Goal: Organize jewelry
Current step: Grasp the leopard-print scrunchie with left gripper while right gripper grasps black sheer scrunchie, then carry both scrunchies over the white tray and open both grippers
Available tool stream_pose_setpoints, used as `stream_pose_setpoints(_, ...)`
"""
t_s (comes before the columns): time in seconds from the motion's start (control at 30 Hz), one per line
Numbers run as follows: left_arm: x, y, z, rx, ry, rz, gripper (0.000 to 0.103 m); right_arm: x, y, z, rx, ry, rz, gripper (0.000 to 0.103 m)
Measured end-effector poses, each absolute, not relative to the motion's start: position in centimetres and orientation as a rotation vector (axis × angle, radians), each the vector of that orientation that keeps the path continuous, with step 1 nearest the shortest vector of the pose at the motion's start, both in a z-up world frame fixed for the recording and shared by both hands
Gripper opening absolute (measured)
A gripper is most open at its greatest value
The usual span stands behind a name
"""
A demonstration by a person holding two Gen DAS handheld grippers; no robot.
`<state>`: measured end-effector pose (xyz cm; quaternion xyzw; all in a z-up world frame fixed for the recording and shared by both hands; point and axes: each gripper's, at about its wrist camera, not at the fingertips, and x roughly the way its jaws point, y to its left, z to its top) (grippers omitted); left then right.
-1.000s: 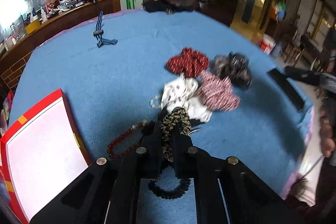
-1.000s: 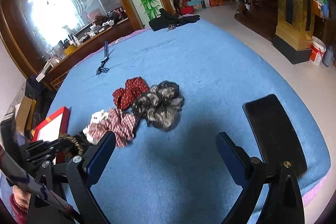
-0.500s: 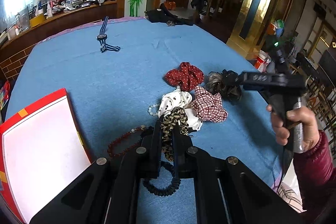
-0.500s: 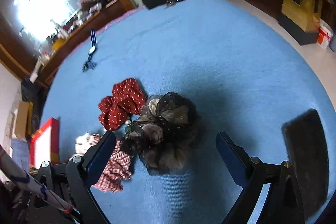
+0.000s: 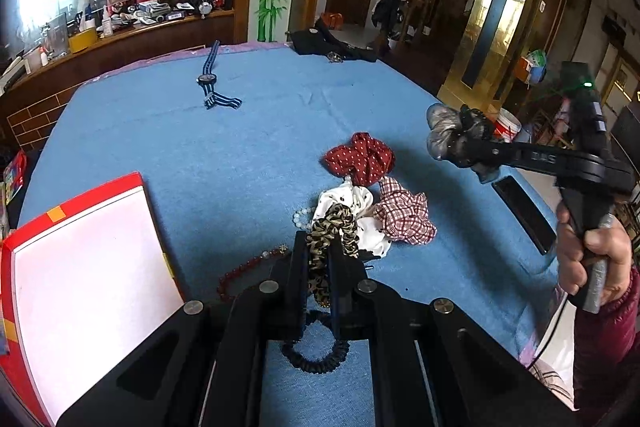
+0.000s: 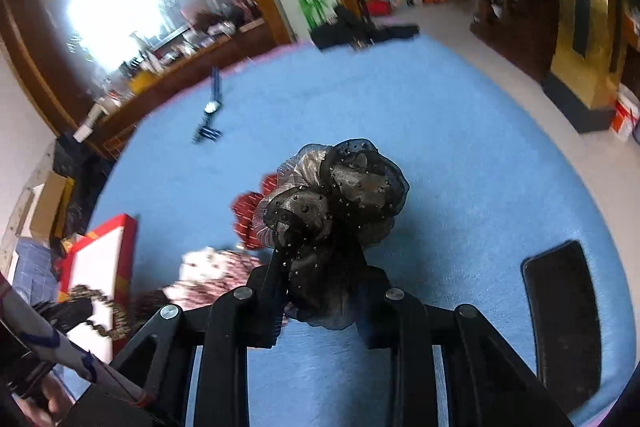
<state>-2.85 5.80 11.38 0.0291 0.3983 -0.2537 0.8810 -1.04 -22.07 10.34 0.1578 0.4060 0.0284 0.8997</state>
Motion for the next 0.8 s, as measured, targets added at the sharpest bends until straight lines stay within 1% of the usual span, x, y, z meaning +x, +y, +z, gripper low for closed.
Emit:
stream_pose_setpoints(0.2, -3.0, 7.1, 11.4, 0.048, 0.827, -0.502, 0.008, -2.0, -19.3, 10.9, 0.301, 0.843, 0.128, 0.030)
stream_pose_setpoints(0.43, -3.4, 10.8, 11.8, 0.013, 0.813, -0.440, 0.008, -1.5, -14.0, 11.5, 0.254, 0.865, 0.235, 0.030)
stream_pose_setpoints(0.8, -2.8, 21.6, 12.2, -0.050, 0.796, -0.241, 0.008, 0.5, -1.7, 12.7, 0.151, 0.901, 0.451, 0.031)
